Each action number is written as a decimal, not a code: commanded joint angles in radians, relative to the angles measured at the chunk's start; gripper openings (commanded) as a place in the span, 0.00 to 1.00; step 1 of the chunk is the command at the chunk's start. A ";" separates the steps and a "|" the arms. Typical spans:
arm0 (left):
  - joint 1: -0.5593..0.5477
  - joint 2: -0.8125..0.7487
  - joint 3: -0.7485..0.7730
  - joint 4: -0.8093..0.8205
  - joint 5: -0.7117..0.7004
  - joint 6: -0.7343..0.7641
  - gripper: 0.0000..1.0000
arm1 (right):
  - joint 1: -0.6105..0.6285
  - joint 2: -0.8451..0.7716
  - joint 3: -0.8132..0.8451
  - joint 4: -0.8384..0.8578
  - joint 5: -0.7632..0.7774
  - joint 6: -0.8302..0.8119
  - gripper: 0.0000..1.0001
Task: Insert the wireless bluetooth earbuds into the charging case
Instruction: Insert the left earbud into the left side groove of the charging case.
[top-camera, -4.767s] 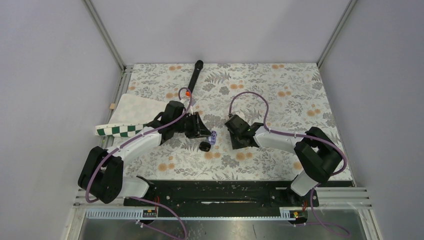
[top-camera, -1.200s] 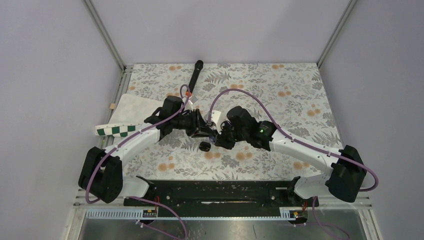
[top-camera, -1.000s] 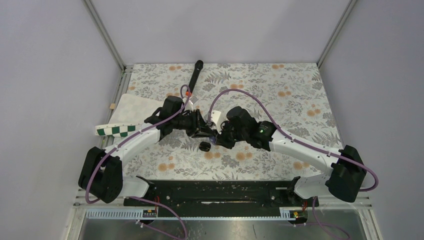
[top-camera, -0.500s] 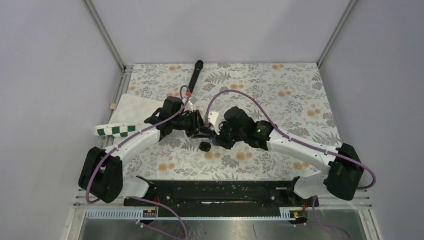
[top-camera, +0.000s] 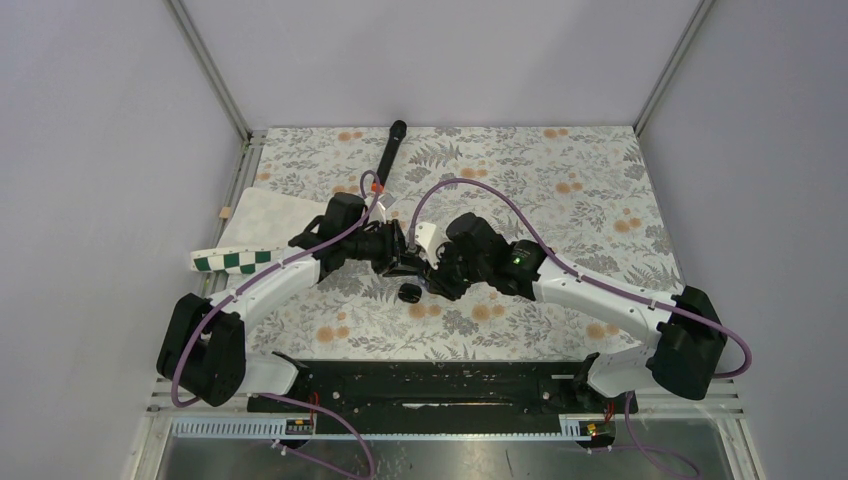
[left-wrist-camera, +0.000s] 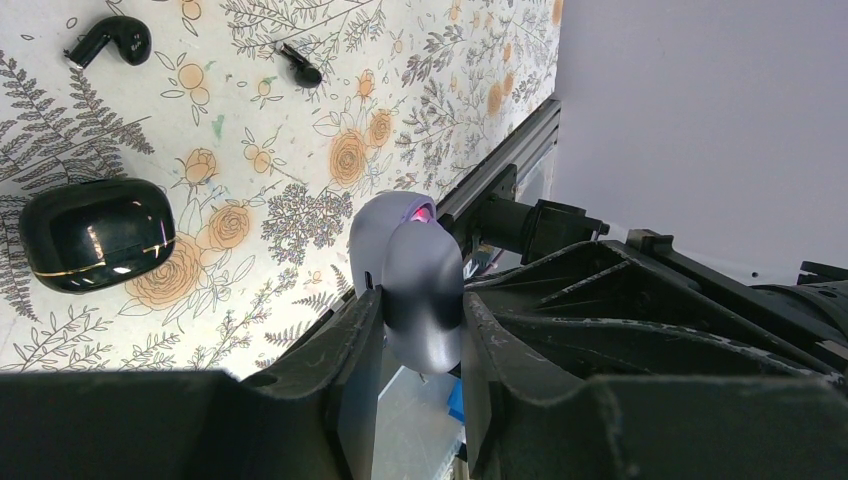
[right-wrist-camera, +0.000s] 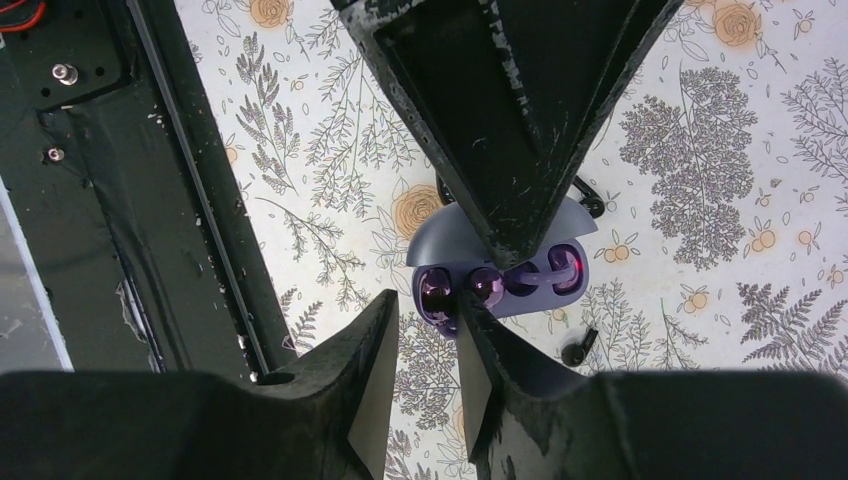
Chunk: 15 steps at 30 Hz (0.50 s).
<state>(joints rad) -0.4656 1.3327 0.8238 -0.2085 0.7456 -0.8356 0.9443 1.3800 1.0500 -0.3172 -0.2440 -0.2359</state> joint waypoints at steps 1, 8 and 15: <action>0.007 -0.020 -0.007 0.057 0.027 -0.002 0.00 | 0.010 -0.028 0.029 0.012 0.002 0.028 0.36; 0.008 -0.009 -0.014 0.067 0.029 -0.002 0.00 | 0.010 -0.121 -0.022 0.126 0.003 0.101 0.55; 0.007 -0.008 -0.011 0.069 0.025 -0.005 0.00 | 0.008 -0.185 -0.062 0.180 0.096 0.238 0.58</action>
<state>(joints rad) -0.4633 1.3327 0.8085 -0.1867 0.7475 -0.8360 0.9443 1.2381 1.0183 -0.2085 -0.2409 -0.1127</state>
